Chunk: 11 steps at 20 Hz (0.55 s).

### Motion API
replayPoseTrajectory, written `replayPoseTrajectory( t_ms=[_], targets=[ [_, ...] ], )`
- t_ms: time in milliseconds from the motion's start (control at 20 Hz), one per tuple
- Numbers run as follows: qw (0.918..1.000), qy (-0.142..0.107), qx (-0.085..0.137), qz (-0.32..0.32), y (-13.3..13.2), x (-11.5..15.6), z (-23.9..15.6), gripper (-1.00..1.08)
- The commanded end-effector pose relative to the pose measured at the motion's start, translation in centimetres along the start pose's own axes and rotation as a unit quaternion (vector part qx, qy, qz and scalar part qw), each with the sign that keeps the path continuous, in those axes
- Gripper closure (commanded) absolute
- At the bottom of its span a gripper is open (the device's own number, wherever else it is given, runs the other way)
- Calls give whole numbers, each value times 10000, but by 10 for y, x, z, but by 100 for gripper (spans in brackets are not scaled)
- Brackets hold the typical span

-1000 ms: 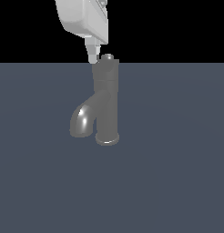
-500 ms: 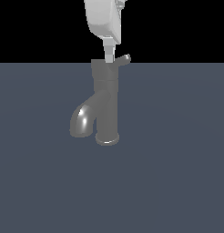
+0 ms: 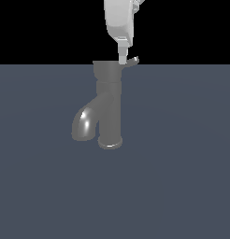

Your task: Turn on the faucet by rotating a designated handle.

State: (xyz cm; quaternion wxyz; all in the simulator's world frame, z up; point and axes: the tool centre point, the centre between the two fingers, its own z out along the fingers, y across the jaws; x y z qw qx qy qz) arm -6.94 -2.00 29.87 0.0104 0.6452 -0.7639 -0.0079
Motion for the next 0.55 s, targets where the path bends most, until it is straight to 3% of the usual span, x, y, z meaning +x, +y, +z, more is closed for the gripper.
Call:
replayPoseTrajectory(
  t_ms=[0,500],
  targets=[
    [9999,-31,116,108,-22,12,0,108],
    [9996,-32,127,258,-52,37,-1,108]
  ],
)
